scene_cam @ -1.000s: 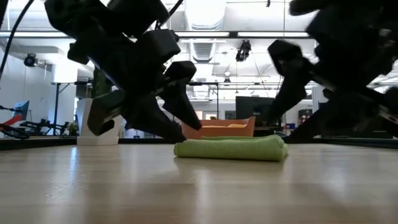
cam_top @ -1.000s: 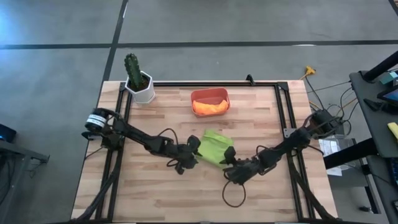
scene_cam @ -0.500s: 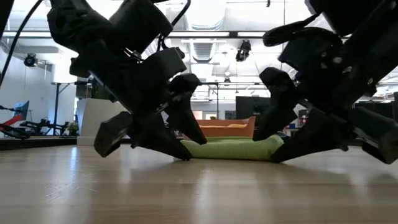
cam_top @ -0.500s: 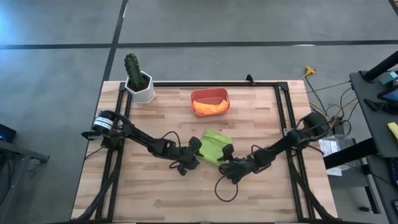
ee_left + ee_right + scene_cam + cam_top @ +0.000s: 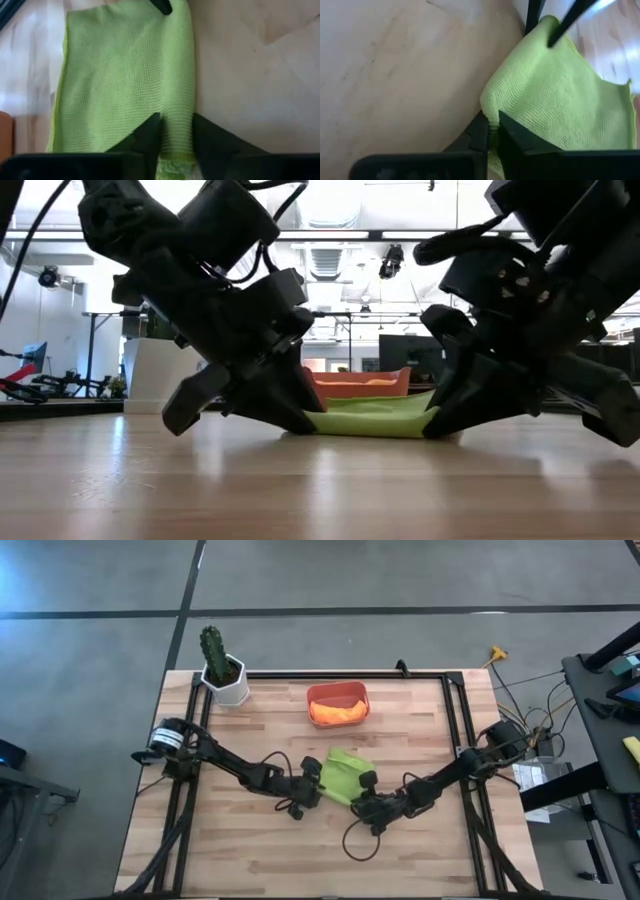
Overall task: Roll microfiber towels into tight, uniform cylinder then place into a basket
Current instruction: Roll the green microfiber cloth
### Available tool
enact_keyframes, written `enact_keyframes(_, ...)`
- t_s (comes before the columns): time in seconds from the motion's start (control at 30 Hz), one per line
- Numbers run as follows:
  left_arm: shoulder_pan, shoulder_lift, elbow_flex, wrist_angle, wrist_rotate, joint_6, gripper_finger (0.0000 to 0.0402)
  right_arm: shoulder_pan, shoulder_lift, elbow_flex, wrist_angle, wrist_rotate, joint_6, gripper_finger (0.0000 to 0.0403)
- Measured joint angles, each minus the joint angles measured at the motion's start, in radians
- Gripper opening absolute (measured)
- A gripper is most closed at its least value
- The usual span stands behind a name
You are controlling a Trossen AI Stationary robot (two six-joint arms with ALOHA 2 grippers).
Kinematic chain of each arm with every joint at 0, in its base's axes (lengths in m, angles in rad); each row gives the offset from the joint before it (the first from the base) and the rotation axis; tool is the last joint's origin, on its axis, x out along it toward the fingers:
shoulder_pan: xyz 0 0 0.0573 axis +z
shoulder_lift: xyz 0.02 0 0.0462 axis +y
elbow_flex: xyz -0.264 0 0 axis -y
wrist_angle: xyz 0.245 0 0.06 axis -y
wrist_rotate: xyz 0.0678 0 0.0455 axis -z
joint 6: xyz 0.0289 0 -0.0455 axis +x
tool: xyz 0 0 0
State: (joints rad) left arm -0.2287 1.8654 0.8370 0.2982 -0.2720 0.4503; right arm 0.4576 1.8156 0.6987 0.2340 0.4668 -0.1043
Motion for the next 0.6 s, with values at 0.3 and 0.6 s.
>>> enact_keyframes(0.3, 0.000, -0.001, 0.031, -0.104, 0.014, -0.059, 0.0008, -0.002, -0.020, -0.011, -0.010, 0.005, 0.143, 0.0014)
enact_keyframes(0.6, 0.000, -0.004, 0.169, -0.364, 0.240, -0.161, 0.0002, -0.003, -0.119, -0.129, 0.142, -0.092, 0.420, 0.0014)
